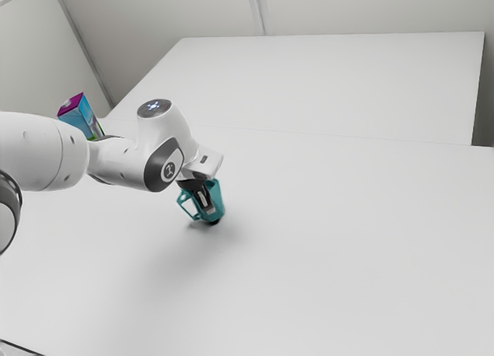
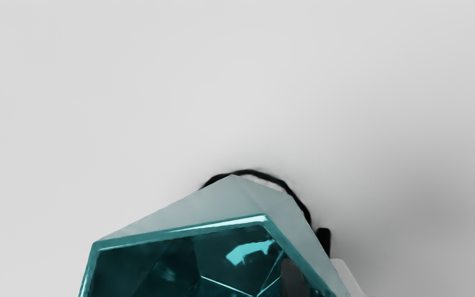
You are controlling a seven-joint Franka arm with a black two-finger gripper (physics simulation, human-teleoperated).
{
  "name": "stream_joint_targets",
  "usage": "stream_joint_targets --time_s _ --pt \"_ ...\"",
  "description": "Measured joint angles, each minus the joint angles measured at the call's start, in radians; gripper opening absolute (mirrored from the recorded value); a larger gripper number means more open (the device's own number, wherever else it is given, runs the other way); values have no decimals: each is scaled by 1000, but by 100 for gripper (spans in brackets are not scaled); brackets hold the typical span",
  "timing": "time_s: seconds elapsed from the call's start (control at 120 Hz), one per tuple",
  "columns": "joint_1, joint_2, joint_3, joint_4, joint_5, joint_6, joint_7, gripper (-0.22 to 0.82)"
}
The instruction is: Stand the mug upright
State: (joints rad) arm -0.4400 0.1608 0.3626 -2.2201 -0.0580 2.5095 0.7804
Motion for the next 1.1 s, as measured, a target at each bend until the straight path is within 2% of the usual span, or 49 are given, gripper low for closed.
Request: stream_joint_targets --time_s 0.517,0.808,1.1 --pt "-4 -6 0 7 -3 -1 2 25" --pt "-4 -23 -1 16 -3 -8 4 36" --pt "-4 -62 -1 40 -4 -23 5 43"
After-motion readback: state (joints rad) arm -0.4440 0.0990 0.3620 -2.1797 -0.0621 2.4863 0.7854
